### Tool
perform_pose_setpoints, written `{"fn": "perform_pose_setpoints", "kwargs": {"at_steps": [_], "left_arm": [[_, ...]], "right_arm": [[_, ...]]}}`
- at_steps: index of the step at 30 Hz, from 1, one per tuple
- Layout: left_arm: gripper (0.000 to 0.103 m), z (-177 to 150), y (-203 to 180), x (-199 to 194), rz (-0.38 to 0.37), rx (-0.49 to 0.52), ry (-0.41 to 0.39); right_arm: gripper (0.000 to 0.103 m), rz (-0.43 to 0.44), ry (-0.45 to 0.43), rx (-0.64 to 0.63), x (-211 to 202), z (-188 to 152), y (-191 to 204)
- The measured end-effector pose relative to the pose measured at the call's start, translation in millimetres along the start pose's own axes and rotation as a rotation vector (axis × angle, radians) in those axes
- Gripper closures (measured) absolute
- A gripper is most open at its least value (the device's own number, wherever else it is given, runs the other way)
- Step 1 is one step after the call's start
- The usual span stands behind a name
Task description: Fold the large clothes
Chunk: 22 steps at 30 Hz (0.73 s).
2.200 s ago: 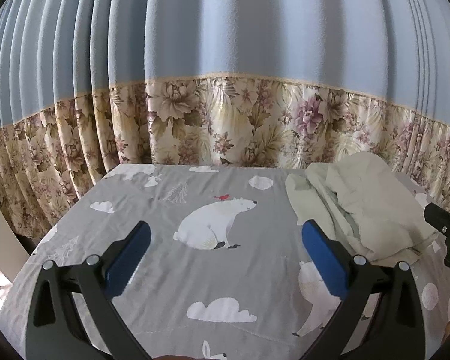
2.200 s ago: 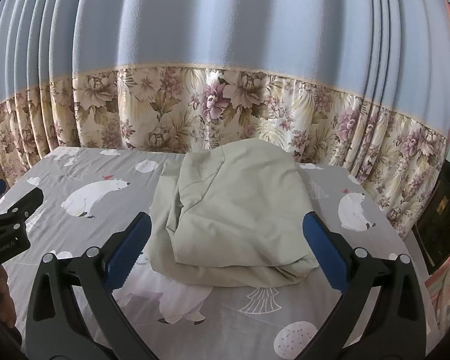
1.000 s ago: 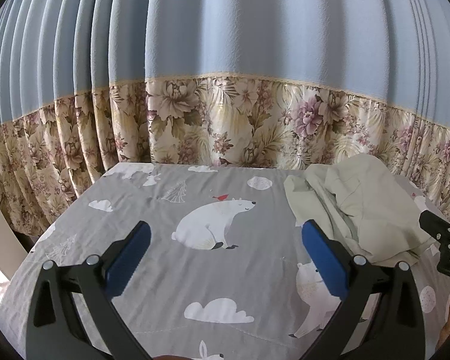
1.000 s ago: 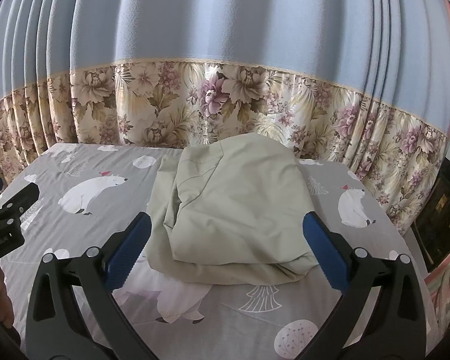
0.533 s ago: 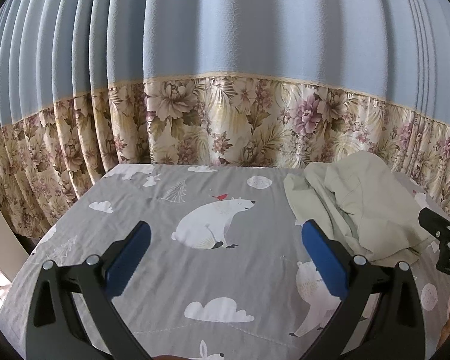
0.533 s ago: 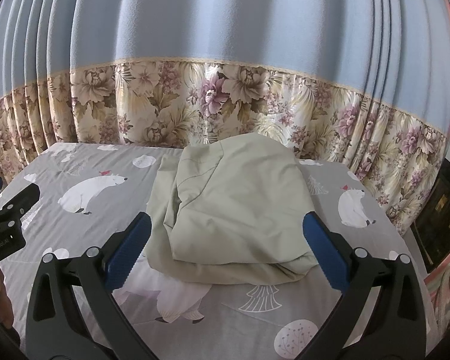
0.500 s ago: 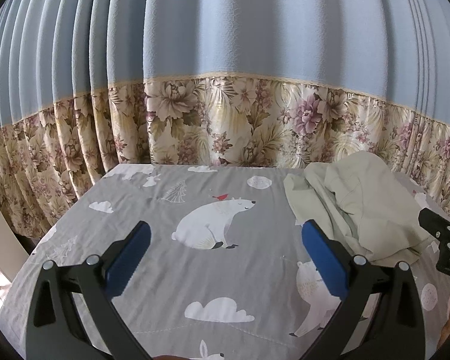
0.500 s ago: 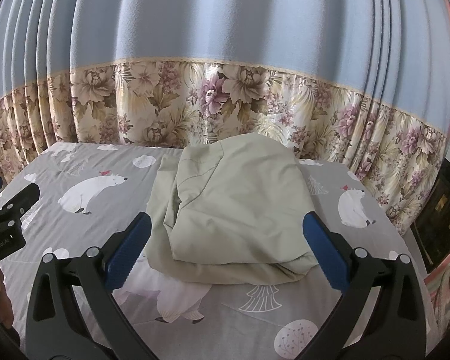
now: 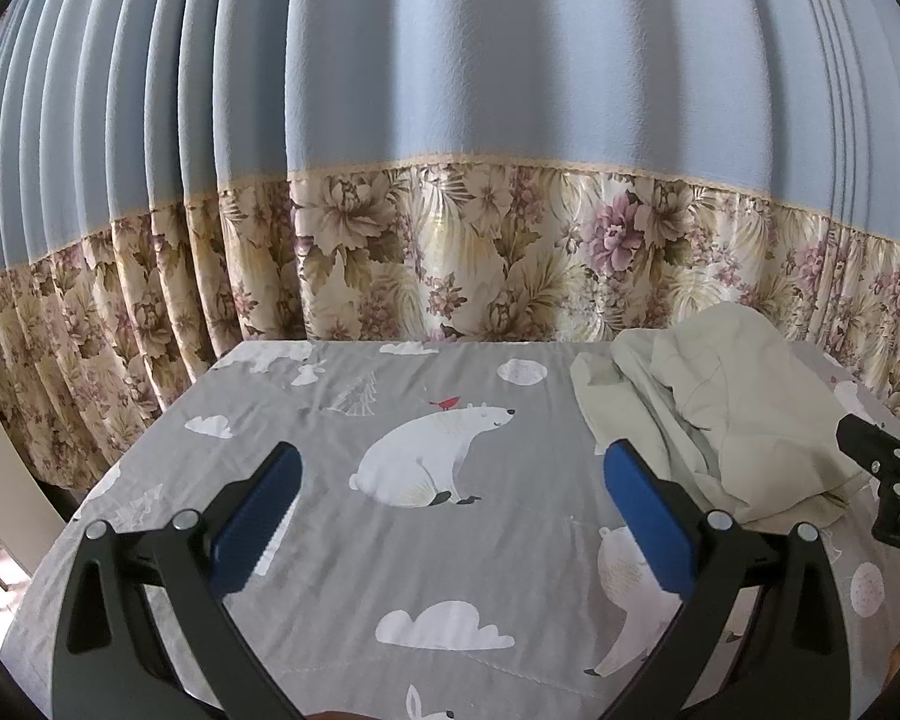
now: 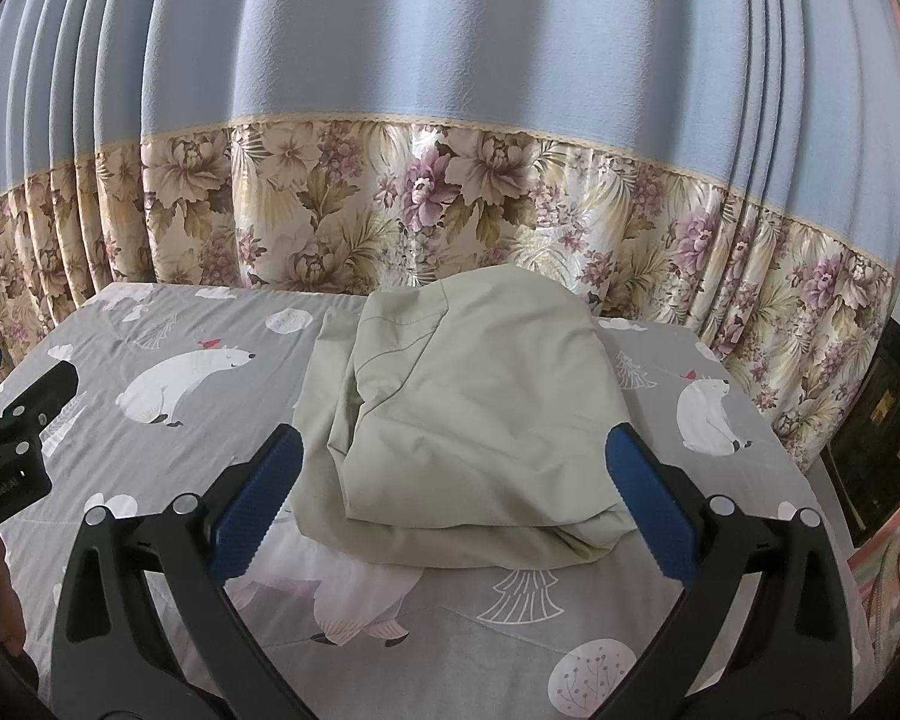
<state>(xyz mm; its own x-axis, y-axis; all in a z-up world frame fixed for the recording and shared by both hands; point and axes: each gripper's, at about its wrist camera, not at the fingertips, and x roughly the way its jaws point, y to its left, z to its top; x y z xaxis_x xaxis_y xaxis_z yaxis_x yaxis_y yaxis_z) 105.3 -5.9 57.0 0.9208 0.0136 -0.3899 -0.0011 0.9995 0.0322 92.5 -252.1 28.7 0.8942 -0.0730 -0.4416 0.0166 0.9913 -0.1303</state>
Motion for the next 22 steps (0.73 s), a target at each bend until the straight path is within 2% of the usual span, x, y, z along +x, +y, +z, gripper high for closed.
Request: {"fn": "perform_pose_setpoints", "kwargs": {"at_steps": [11, 22], "left_arm": [[0.002, 0.6, 1.9, -0.9, 0.005, 0.008, -0.009], [0.002, -1.4, 8.2, 6.0, -0.026, -0.012, 0.034]], "right_arm": [[0.003, 0.001, 0.000, 0.000, 0.1, -0.1, -0.7], [0.003, 0.001, 0.000, 0.000, 0.3, 0.0, -0.8]]}}
